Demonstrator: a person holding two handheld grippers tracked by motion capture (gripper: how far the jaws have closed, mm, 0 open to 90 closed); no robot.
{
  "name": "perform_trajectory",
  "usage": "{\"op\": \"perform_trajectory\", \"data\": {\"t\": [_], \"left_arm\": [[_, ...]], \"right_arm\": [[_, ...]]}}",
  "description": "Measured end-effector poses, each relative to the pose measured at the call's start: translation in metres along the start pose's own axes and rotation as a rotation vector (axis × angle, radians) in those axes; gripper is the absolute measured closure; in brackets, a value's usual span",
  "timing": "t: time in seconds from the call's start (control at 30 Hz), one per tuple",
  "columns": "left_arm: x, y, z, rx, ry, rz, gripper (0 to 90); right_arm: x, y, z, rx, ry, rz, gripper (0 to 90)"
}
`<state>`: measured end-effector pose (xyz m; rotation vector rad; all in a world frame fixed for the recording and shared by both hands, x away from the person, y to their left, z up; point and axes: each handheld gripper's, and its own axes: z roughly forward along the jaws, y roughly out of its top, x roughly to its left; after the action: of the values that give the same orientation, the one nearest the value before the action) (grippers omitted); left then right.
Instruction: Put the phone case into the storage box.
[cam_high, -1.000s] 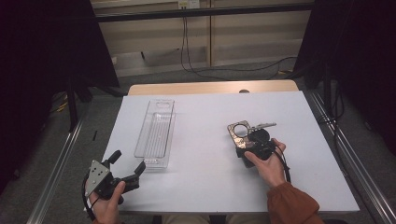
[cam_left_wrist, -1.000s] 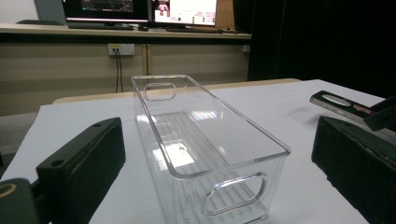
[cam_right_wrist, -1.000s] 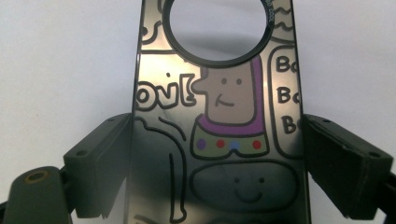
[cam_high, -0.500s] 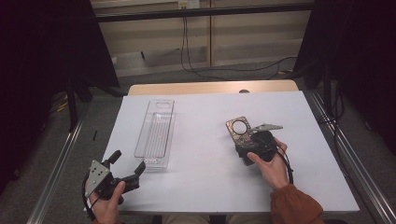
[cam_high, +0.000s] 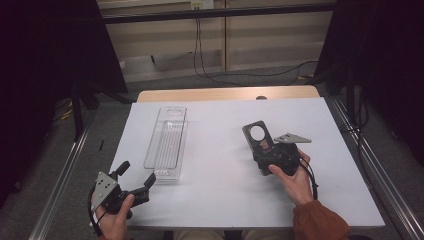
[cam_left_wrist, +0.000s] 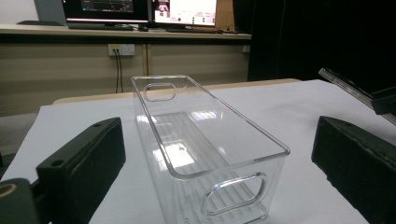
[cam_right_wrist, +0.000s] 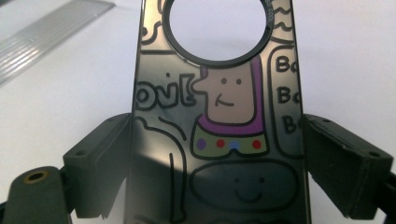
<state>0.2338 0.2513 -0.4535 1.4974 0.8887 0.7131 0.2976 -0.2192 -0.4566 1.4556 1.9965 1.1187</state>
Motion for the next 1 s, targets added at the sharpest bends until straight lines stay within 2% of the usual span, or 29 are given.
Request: {"op": "perform_trajectory", "data": {"t": [0.17, 0.3, 0.57, 0.7, 0.73, 0.8, 0.87, 1.0], "left_arm": [[0.0, 0.0, 0.0, -0.001, -0.006, -0.006, 2.8], [0.0, 0.0, 0.0, 0.003, -0.006, 0.002, 2.8], [0.001, 0.0, -0.001, 0.002, -0.006, 0.004, 2.8], [0.001, 0.0, -0.001, 0.001, -0.011, 0.002, 2.8], [0.001, 0.0, -0.001, 0.001, -0.01, 0.002, 2.8], [0.001, 0.0, -0.001, 0.002, -0.011, 0.004, 2.8], [0.001, 0.0, -0.001, 0.002, -0.013, 0.005, 2.8], [0.0, 0.001, -0.001, -0.004, -0.019, 0.001, 2.6]], "right_arm": [[0.0, -0.003, -0.001, -0.059, 0.041, -0.063, 12.1], [0.0, -0.004, -0.003, -0.086, 0.065, -0.091, 12.1], [-0.009, -0.01, -0.011, -0.124, 0.089, -0.079, 12.1], [-0.014, -0.013, -0.017, -0.153, 0.123, -0.088, 12.1], [-0.018, -0.015, -0.02, -0.175, 0.141, -0.096, 12.1], [-0.019, -0.017, -0.022, -0.184, 0.147, -0.101, 12.1], [-0.022, -0.02, -0.025, -0.213, 0.178, -0.075, 12.1], [-0.026, -0.02, -0.029, -0.233, 0.211, -0.082, 12.1]]}}
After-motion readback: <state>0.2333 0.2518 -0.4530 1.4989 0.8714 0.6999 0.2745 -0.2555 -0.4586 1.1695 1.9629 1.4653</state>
